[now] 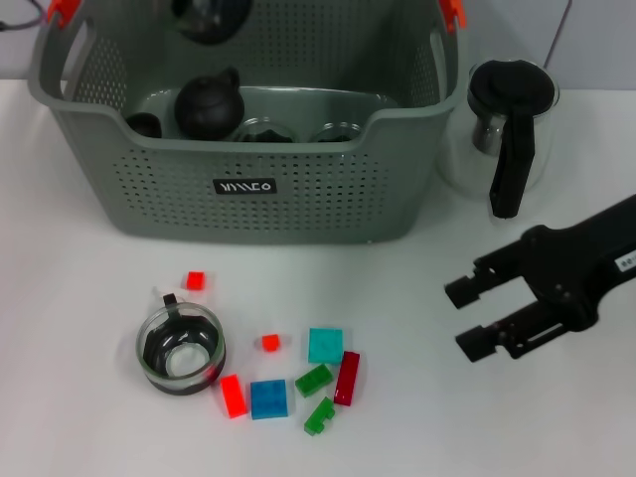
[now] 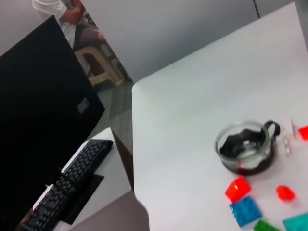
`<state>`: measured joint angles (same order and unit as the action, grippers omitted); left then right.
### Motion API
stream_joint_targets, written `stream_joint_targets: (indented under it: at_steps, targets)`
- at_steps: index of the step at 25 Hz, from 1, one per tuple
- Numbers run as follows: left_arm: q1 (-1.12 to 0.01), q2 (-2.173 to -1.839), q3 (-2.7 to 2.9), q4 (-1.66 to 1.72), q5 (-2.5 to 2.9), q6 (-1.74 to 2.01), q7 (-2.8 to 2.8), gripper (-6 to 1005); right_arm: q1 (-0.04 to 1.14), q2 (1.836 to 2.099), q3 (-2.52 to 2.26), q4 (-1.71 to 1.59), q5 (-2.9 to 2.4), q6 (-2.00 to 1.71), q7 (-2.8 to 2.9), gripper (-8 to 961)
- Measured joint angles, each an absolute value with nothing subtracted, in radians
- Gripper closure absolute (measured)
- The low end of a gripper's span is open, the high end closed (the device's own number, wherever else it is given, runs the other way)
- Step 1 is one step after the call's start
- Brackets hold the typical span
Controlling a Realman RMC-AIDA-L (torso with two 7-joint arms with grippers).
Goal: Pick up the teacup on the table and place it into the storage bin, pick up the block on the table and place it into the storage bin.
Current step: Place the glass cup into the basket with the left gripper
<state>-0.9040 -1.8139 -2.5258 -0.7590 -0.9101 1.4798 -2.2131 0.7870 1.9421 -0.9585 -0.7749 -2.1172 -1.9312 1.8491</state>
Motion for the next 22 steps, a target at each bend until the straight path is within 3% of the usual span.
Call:
stream_joint_targets:
  at_steps: [8,22]
  targets:
    - [-0.932,-1.888,-2.331,-0.755,-0.902,1.221,-2.222,937,0.787,1.934,-0.956,-0.756,-2.138,-1.943,1.859,193]
    - [-0.975,-1.924,-2.192,-0.695,-0.828,0.984,-2.249,932,0.790,1.954,-0.956,-0.753,-2.138,-1.917,1.858,193]
